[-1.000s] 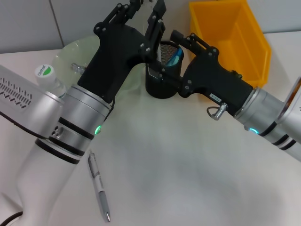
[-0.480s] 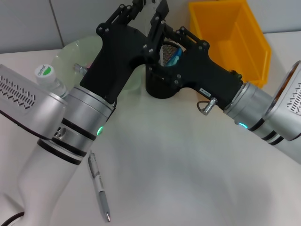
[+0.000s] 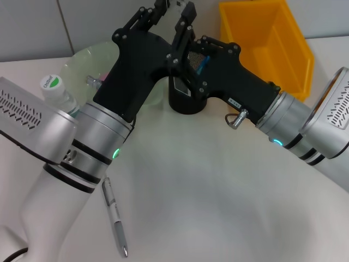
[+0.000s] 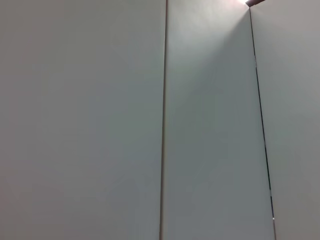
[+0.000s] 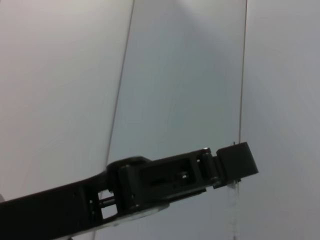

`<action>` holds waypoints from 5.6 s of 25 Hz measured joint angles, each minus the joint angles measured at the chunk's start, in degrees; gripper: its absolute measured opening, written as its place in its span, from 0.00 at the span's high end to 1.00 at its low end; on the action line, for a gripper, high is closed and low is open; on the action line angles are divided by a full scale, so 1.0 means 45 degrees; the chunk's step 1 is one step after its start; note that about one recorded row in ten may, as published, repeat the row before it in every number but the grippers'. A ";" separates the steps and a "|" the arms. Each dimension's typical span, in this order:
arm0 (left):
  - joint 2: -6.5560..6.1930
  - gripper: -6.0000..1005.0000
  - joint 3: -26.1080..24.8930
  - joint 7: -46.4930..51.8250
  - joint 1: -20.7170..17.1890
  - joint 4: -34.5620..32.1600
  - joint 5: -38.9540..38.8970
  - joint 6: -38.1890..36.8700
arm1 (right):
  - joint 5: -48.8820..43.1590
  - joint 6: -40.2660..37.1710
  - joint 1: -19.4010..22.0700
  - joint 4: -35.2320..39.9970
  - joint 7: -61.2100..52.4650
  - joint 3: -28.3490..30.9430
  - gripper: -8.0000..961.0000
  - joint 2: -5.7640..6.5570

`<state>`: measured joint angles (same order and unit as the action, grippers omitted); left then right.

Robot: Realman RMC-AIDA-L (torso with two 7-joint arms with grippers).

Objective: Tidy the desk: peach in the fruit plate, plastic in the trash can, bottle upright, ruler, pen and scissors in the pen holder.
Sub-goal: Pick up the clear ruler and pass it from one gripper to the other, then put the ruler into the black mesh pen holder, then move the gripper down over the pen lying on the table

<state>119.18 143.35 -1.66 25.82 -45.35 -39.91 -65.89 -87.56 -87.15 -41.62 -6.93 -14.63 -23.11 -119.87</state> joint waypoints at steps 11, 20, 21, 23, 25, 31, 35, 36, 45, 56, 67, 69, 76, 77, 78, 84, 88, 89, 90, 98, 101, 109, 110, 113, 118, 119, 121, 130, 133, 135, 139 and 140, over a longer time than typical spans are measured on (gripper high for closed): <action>0.0000 0.58 -0.0001 -0.0003 0.0005 0.0019 0.0002 0.0033 | 0.0024 0.0000 -0.0070 -0.0106 0.0009 0.0001 0.79 0.0000; 0.0000 0.57 -0.0001 -0.0003 0.0016 0.0073 0.0002 0.0038 | 0.0038 0.0196 -0.0142 -0.0142 -0.0098 0.0021 0.88 -0.0001; 0.0000 0.57 -0.0001 -0.0003 0.0016 0.0073 0.0002 0.0038 | 0.0038 0.0196 -0.0142 -0.0142 -0.0098 0.0021 0.89 -0.0001; 0.0000 0.57 -0.0008 -0.0002 0.0029 0.0082 0.0000 0.0040 | 0.0044 0.0215 -0.0153 -0.0148 -0.0104 0.0021 0.92 0.0000; 0.0000 0.57 -0.0010 -0.0001 0.0041 0.0088 -0.0002 0.0040 | 0.0048 0.0226 -0.0163 -0.0154 -0.0107 0.0022 0.95 0.0000; -0.0001 0.57 -0.0009 0.0085 0.0104 0.0137 -0.0006 0.0050 | 0.0051 0.0240 -0.0165 -0.0160 -0.0112 0.0022 0.98 0.0001; 0.0004 0.57 -0.0002 0.0162 0.0109 0.0137 0.0015 0.0053 | 0.0050 0.0257 -0.0165 -0.0161 -0.0117 0.0018 0.98 -0.0001; 0.0006 0.57 -0.0001 0.0166 0.0112 0.0138 0.0023 0.0053 | 0.0050 0.0257 -0.0165 -0.0161 -0.0117 0.0018 0.99 -0.0001; 0.0000 0.38 -0.0003 0.0266 -0.0020 0.0084 0.0077 -0.0040 | 0.0045 0.0258 -0.0139 -0.0156 -0.0066 0.0284 0.98 -0.0001; -0.0160 0.27 -0.0582 0.2724 -0.1239 0.0138 0.2408 -0.0480 | 0.0044 0.1028 -0.0346 -0.0005 -0.0030 0.1976 0.99 -0.0001; -0.0227 0.27 -0.1237 0.4961 -0.2648 0.0551 0.4617 -0.0757 | 0.0040 0.3594 -0.1266 -0.0192 -0.0007 0.2954 0.98 -0.0001; -0.0258 0.27 -0.1243 0.5382 -0.2720 0.0739 0.4932 -0.0799 | 0.0041 0.4098 -0.1413 -0.0244 0.0002 0.3165 0.98 0.0000; -0.0348 0.27 -0.1618 0.6735 -0.2707 0.1804 0.5793 -0.1217 | 0.0041 0.5293 -0.1923 -0.0312 0.0009 0.3528 0.99 -0.0001; -0.0323 0.27 -0.1718 0.6914 -0.2702 0.1976 0.5930 -0.1344 | 0.0040 0.5473 -0.2003 -0.0338 0.0009 0.3568 0.99 -0.0001; -0.0274 0.27 -0.1838 0.7138 -0.2698 0.2253 0.6093 -0.1615 | 0.0041 0.5920 -0.2180 -0.0396 0.0010 0.3667 0.99 -0.0001; -0.0254 0.27 -0.1864 0.7252 -0.2775 0.2462 0.6142 -0.1915 | 0.0045 0.6468 -0.2323 -0.0496 0.0010 0.3817 0.99 -0.0001; -0.0254 0.27 -0.1838 0.7401 -0.2827 0.2601 0.6149 -0.2160 | 0.0046 0.6886 -0.2329 -0.0577 0.0010 0.3824 0.99 -0.0001; -0.0254 0.27 -0.1838 0.7401 -0.2827 0.2601 0.6149 -0.2160 | 0.0046 0.6886 -0.2329 -0.0577 0.0010 0.3824 0.99 -0.0001; -0.0261 0.27 -0.1813 0.7480 -0.2839 0.2616 0.6153 -0.2240 | 0.0046 0.6951 -0.2322 -0.0600 0.0010 0.3827 0.98 -0.0001; -0.0258 0.27 -0.1794 0.7577 -0.2948 0.2822 0.6421 -0.2378 | -0.0060 0.6966 -0.2268 -0.0682 -0.0065 0.3817 0.96 -0.0001; -0.0253 0.27 -0.1783 0.7577 -0.2965 0.2885 0.6457 -0.2384 | -0.0074 0.6987 -0.2256 -0.0697 -0.0072 0.3802 0.94 -0.0001; -0.0254 0.27 -0.1759 0.7588 -0.2980 0.3407 0.6477 -0.2767 | -0.0083 0.7207 -0.2173 -0.0800 -0.0109 0.3829 0.91 -0.0001; -0.0254 0.27 -0.1759 0.7588 -0.2980 0.3407 0.6477 -0.2767 | -0.0058 0.7159 -0.2093 -0.0843 -0.0110 0.3829 0.90 -0.0001; -0.0264 0.27 -0.1857 0.7627 -0.2984 0.3593 0.6488 -0.3054 | -0.0010 0.6952 -0.1944 -0.0896 -0.0134 0.3836 0.89 0.0000; -0.0306 0.27 -0.1882 0.7722 -0.2981 0.3628 0.6487 -0.3085 | -0.0004 0.5878 -0.1452 -0.0969 -0.0376 0.4008 0.71 0.0002; -0.0308 0.27 -0.1882 0.7722 -0.2977 0.3632 0.6488 -0.3086 | -0.0004 0.5878 -0.1452 -0.0969 -0.0376 0.4008 0.65 0.0002; -0.0321 0.27 -0.1882 0.7722 -0.2954 0.3683 0.6488 -0.3091 | -0.0033 0.5422 -0.1248 -0.0936 -0.0730 0.4010 0.53 0.0017; -0.0343 0.27 -0.1877 0.7722 -0.2867 0.3966 0.6485 -0.3255 | -0.0101 0.3214 -0.0132 -0.0806 -0.1619 0.4066 0.23 0.0119; -0.0373 0.27 -0.1876 0.7722 -0.2866 0.3970 0.6484 -0.3257 | -0.0664 0.1969 0.0431 -0.0298 -0.2749 0.3999 0.22 0.0155; -0.0373 0.27 -0.1876 0.7722 -0.2866 0.3970 0.6484 -0.3257 | -0.1064 0.1536 0.0631 0.0017 -0.3313 0.3997 0.22 0.0156; -0.0297 0.27 -0.2085 0.7721 -0.2810 0.4341 0.6486 -0.3257 | -0.2945 0.0146 0.1246 0.1502 -0.5952 0.3977 0.22 0.0161; -0.0242 0.27 -0.2202 0.7720 -0.2763 0.4525 0.6484 -0.3257 | -0.3478 -0.0240 0.1415 0.1990 -0.6625 0.3972 0.22 0.0164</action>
<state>118.09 133.44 33.08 13.38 -24.98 -10.73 -80.55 -103.21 -88.23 -35.26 2.03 -44.44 -5.24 -119.14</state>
